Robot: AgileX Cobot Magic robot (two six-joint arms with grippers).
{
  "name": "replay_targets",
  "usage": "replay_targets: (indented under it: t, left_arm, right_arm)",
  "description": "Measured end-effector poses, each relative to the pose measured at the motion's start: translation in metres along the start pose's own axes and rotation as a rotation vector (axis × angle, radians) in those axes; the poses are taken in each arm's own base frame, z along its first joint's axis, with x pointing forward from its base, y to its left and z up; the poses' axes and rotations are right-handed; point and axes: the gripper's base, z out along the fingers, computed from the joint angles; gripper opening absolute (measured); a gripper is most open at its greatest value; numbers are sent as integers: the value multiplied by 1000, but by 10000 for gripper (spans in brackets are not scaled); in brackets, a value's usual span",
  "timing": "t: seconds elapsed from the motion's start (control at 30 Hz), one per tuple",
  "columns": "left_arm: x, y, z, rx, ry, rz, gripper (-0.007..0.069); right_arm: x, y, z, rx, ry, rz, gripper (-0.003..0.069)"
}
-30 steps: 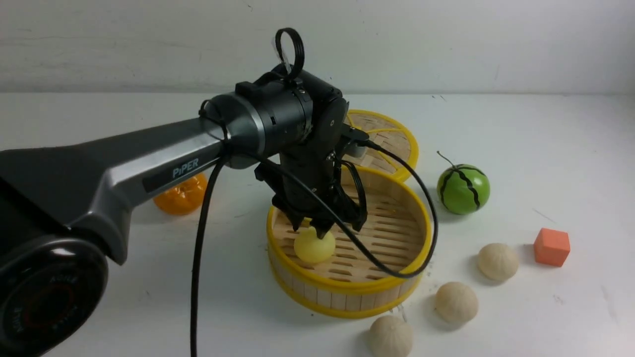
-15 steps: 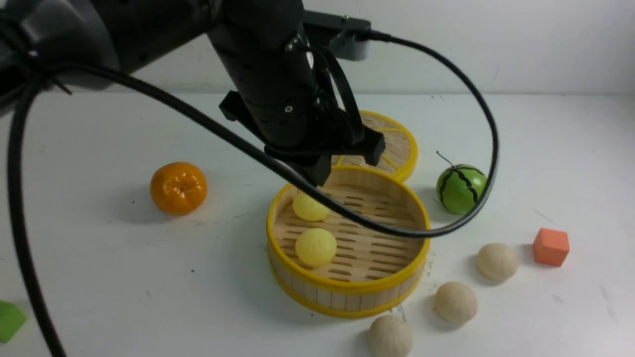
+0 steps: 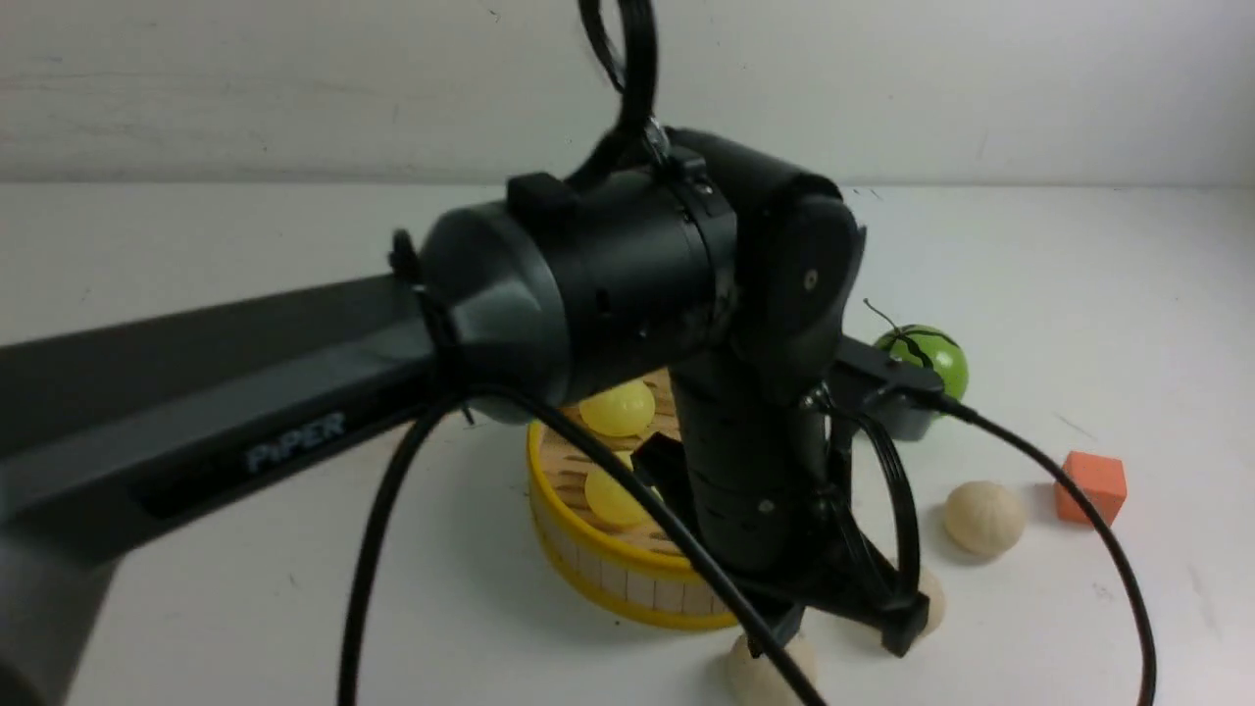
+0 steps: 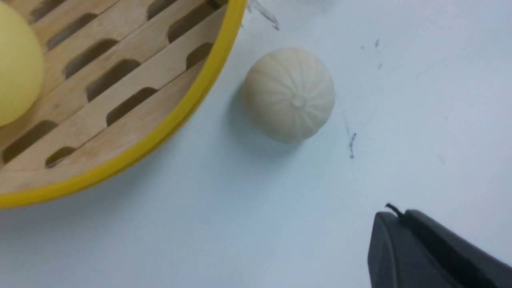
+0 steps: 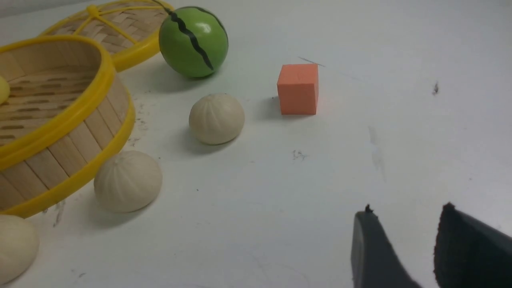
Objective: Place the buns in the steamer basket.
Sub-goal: Use the left arm to grab a steamed stuffed bun
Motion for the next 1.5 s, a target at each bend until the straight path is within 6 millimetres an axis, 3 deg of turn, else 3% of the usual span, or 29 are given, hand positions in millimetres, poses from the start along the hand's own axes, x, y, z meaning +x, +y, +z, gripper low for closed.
replay_targets:
  t: [0.2,0.4,0.9,1.23,1.5]
  left_arm:
    - [-9,6,39,-26,24,35,226]
    - [-15,10,48,-68,-29,19,335]
    - [-21,16,72,-106,-43,8,344]
    - [-20,16,71,-108,-33,7,294]
    - [-16,14,57,-99,-20,-4,272]
  right_arm:
    - [0,0,0,0,0,0,239]
    - [0,0,0,0,0,0,239]
    - [0,0,0,0,0,1,239]
    - [0,0,0,0,0,2,239]
    - [0,0,0,0,0,2,239]
